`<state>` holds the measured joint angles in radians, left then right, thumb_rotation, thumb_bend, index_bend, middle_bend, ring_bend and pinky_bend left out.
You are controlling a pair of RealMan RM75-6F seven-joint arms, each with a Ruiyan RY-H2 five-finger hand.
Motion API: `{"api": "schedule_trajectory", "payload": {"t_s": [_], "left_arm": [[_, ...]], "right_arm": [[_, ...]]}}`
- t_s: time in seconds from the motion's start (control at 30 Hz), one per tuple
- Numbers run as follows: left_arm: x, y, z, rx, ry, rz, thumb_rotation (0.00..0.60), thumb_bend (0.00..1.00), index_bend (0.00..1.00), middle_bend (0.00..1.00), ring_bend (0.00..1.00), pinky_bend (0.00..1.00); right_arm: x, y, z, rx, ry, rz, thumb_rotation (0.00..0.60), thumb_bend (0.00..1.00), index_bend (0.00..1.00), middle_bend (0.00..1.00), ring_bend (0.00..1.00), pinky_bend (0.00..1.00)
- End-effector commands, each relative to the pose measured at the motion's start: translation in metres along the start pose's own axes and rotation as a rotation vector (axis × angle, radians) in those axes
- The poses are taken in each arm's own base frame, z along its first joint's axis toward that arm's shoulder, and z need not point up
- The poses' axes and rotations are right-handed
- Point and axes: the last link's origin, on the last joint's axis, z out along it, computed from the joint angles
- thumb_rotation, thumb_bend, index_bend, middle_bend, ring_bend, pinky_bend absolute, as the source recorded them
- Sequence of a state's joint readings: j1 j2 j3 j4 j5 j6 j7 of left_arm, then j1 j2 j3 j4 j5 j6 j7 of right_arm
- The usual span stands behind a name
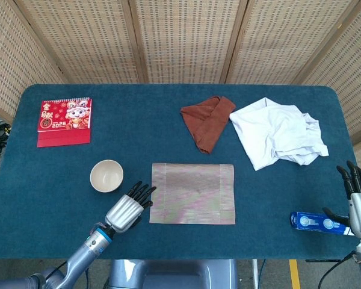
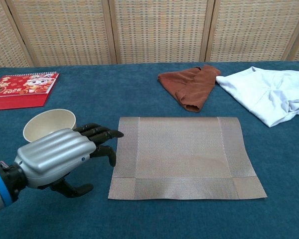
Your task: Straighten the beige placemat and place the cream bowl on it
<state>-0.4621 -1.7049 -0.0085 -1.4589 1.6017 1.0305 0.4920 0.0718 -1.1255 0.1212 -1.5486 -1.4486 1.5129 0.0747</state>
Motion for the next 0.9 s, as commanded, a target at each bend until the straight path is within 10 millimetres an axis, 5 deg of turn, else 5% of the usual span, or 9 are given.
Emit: {"api": "schedule_trajectory", "payload": {"t_s": [0.03,0.9], "left_arm": [[-0.004,0.005,0.003,-0.012,-0.008,0.003,0.600,0.34,0.34,0.00,0.00,0.00],[-0.016,0.026,0.018,-0.032,0.024,0.038,0.600,0.34,0.37,0.00,0.00,0.00]], "right_arm": [[0.003,0.002,0.001,-0.009,0.005,0.011,0.600,0.14,0.13,0.00,0.00,0.01],[0.012,0.006,0.001,-0.021,0.013,0.068,0.600,0.14,0.13,0.00,0.00,0.01]]}}
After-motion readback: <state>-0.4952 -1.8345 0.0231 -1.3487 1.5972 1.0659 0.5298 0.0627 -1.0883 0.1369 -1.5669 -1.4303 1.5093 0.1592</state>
